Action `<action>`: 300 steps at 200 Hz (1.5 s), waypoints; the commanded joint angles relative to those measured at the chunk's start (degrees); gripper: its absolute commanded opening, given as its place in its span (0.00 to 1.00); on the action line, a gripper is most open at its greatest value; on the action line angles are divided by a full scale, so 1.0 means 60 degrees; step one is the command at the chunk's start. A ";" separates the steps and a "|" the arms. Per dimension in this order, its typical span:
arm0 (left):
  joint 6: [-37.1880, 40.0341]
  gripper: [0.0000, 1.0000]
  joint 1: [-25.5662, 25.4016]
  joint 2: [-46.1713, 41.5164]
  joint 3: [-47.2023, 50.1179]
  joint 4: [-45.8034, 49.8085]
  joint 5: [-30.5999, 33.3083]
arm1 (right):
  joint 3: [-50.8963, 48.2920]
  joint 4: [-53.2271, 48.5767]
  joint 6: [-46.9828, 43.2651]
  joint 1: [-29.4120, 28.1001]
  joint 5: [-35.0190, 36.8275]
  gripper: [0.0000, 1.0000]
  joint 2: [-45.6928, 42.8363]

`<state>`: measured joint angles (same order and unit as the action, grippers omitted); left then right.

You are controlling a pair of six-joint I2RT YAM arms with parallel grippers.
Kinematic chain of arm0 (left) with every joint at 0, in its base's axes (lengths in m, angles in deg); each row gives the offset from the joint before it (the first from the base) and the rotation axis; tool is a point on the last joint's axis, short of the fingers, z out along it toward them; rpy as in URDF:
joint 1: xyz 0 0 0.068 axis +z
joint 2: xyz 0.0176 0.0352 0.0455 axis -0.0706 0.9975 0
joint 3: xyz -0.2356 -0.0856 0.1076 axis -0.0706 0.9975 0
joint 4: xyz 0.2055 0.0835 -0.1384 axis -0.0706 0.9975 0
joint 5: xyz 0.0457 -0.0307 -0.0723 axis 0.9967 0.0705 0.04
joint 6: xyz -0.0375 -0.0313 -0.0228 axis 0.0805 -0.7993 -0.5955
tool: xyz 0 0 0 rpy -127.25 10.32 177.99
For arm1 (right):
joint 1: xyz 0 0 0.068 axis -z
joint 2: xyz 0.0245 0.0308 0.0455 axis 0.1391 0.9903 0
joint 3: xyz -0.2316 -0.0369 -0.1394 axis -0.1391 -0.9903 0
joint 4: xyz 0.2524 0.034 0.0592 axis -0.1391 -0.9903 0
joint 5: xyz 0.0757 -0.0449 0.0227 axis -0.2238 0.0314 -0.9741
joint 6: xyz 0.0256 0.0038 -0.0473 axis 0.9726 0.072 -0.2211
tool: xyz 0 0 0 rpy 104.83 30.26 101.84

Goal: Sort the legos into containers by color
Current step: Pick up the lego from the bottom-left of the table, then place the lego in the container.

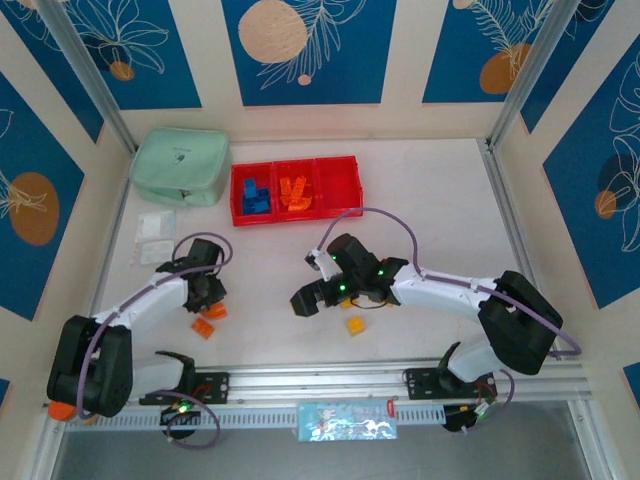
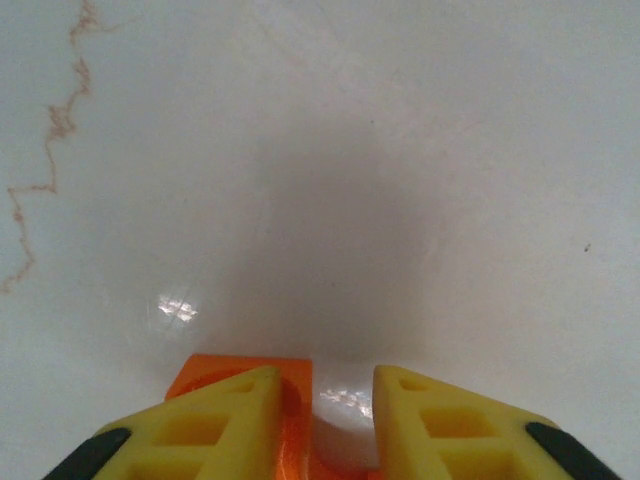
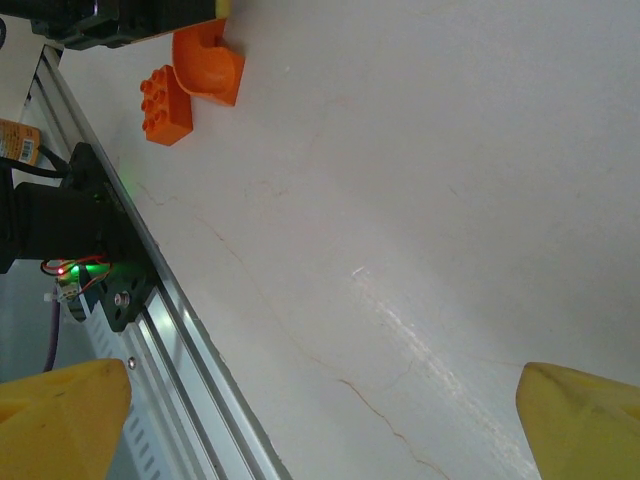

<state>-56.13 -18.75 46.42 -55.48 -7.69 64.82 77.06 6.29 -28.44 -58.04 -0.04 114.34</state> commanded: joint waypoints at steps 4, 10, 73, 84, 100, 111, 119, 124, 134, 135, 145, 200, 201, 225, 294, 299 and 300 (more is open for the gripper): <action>0.0049 0.24 0.0104 0.0032 0.0248 -0.0103 -0.0311 | 0.0261 0.0004 0.0034 -0.0053 0.0023 0.99 0.0071; 0.0066 0.22 0.0092 0.0013 0.0250 -0.0060 -0.0292 | 0.0291 -0.0013 0.0026 -0.0039 0.0012 0.99 0.0075; 0.0341 0.02 0.0089 -0.0162 0.0140 0.0191 -0.0362 | 0.0535 -0.0160 -0.0040 -0.0023 0.0009 0.99 0.0126; 0.0414 0.00 0.0073 -0.0180 0.0078 0.0250 -0.0403 | 0.0581 -0.0225 -0.0047 -0.0010 0.0002 0.99 0.0119; 0.0490 0.00 0.0064 -0.0231 -0.0098 0.0418 -0.0435 | 0.0623 -0.0286 -0.0032 0.0059 -0.0038 0.99 0.0055; 0.0563 0.00 0.0023 -0.0346 -0.0294 0.0578 -0.0424 | 0.0637 -0.0340 -0.0032 0.0139 -0.0069 0.99 -0.0040; 0.0628 0.00 -0.0026 -0.0439 -0.0461 0.0698 -0.0509 | 0.0657 -0.0401 -0.0044 0.0249 -0.0100 0.99 -0.0136; 0.0676 0.00 -0.0046 -0.0511 -0.0580 0.0774 -0.0569 | 0.0657 -0.0438 -0.0047 0.0314 -0.0115 0.99 -0.0211; 0.0799 0.00 -0.0156 -0.0657 -0.0888 0.0932 -0.0727 | 0.0655 -0.0498 -0.0060 0.0495 -0.0150 0.99 -0.0370; 0.0814 0.00 -0.0172 -0.0672 -0.0921 0.0939 -0.0749 | 0.0656 -0.0498 -0.0061 0.0514 -0.0154 0.99 -0.0386; 0.0936 0.00 -0.0414 -0.0824 -0.1298 0.1078 -0.0781 | 0.0656 -0.0578 -0.0062 0.0725 -0.0173 0.99 -0.0569; 0.1691 0.00 -0.1756 0.0790 -0.4718 0.1336 -0.0403 | 0.0916 -0.1282 -0.0174 0.2546 -0.0363 0.99 -0.1307; 0.1714 0.00 -0.1777 0.0850 -0.4791 0.1332 -0.0397 | 0.0925 -0.1293 -0.0184 0.2579 -0.0364 0.99 -0.1316; 0.2394 0.00 -0.2100 0.2514 -0.6784 0.1212 -0.0208 | 0.1103 -0.1615 -0.0248 0.3343 -0.0218 0.99 -0.1573; 0.4475 0.00 -0.2091 0.7474 -1.2423 0.0588 -0.0650 | 0.1185 -0.1903 -0.0287 0.4704 -0.0620 0.99 -0.1700; 0.4518 0.00 -0.2064 0.7751 -1.2741 0.0580 -0.0553 | 0.1170 -0.1905 -0.0309 0.4734 -0.0606 0.99 -0.1714; 0.4519 0.00 -0.2048 0.7817 -1.2809 0.0588 -0.0545 | 0.1170 -0.1905 -0.0310 0.4743 -0.0602 0.99 -0.1724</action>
<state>-34.89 -31.18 87.03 -124.09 -3.89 60.93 83.27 -3.28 -28.97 -30.61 -1.27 105.42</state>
